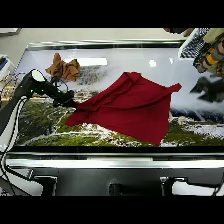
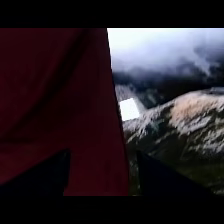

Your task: Fold the clothes and pants, and hang the long-sleeved shirts on hangers.

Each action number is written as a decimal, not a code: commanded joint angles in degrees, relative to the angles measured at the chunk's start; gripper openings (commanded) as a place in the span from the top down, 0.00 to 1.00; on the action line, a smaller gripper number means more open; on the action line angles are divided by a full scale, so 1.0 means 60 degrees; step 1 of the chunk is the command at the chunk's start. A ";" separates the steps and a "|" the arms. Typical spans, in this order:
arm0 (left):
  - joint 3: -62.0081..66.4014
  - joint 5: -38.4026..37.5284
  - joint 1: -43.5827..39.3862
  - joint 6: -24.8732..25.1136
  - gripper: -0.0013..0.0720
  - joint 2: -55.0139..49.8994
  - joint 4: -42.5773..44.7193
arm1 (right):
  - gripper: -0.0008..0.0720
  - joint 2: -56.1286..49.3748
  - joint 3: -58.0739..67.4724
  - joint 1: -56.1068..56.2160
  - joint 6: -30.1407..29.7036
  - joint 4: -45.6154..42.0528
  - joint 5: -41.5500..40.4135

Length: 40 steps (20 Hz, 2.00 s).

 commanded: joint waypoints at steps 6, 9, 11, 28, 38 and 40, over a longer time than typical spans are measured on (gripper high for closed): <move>-0.0004 -0.0026 -0.0007 0.0168 0.96 -0.0004 0.0004 | 0.33 0.3220 -0.8728 0.0630 -0.0852 0.1446 -0.2554; -0.0004 -0.0007 -0.0007 0.0171 0.96 -0.0004 0.0004 | 0.33 0.3574 -0.9908 0.0630 -0.1060 0.1512 -0.2856; -0.0004 0.0011 -0.0007 0.0171 0.96 -0.0004 0.0007 | 0.33 0.3628 -1.0291 0.0630 -0.1304 0.1894 -0.3027; 0.0688 -0.0106 0.1162 0.0372 0.96 0.3938 -0.0007 | 0.96 0.6663 -0.4816 0.0612 -0.1898 0.5056 -0.2266; 0.0860 0.1650 0.3089 -0.1708 0.96 1.0703 0.0943 | 0.96 0.8743 0.1774 0.0612 0.0437 0.1115 -0.2415; 0.0860 0.2127 0.3089 -0.1978 0.96 1.0979 0.1523 | 0.96 0.8677 0.1803 0.0612 0.0605 0.1024 -0.2605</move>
